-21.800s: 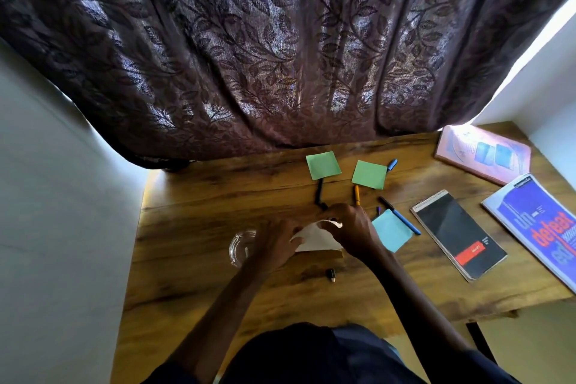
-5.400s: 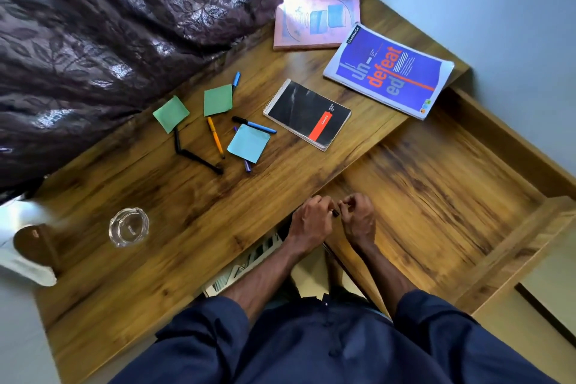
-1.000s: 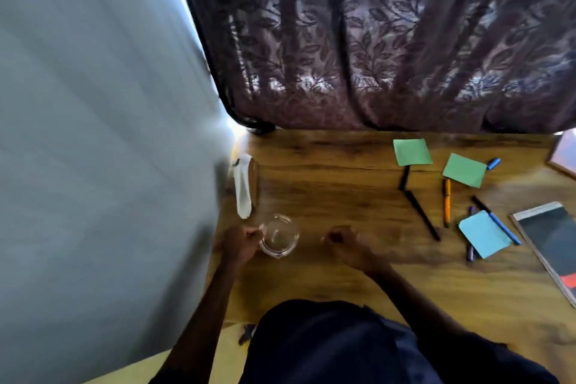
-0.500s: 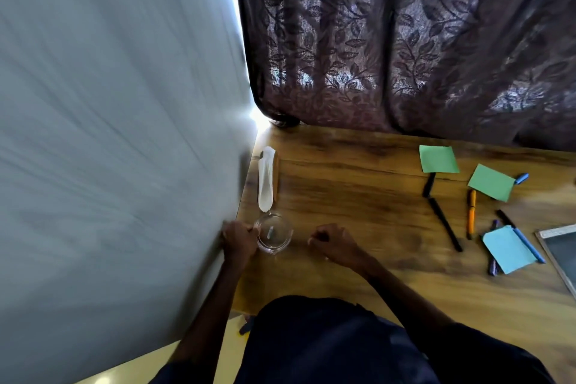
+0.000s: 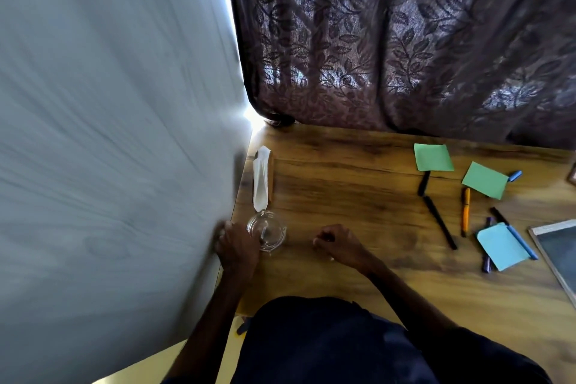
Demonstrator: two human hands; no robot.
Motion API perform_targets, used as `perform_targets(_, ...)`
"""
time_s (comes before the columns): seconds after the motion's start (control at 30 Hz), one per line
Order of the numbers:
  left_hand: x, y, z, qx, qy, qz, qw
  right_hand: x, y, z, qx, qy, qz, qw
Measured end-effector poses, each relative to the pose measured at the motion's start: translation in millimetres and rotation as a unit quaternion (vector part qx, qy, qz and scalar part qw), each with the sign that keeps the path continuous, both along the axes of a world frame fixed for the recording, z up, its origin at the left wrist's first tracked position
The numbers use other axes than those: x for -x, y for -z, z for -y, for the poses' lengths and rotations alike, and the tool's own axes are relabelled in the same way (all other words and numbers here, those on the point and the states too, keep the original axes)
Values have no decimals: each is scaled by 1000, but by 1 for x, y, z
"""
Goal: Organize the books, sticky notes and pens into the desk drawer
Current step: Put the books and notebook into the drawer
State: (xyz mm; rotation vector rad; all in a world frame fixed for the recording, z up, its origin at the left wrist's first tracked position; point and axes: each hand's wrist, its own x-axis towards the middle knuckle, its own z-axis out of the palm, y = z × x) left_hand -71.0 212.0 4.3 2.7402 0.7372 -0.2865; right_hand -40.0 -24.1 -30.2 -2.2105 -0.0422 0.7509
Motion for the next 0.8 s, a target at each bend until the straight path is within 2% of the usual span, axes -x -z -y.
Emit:
perform_targets(0.23,10,-20,40,24,79,62,995,1,-13,26,-38,75,13,996)
perform_targets(0.4,11,-20,75,17,194,101,976,19,-23,52,-73,174,32,982)
perform_targets(0.57,19,-28,119,47,277,91,955,51,-25,83,-68,214,54,973)
perform_targets(0.8,35,-33,174,74,397,76,911,108,-35,133,-91,333,56,937)
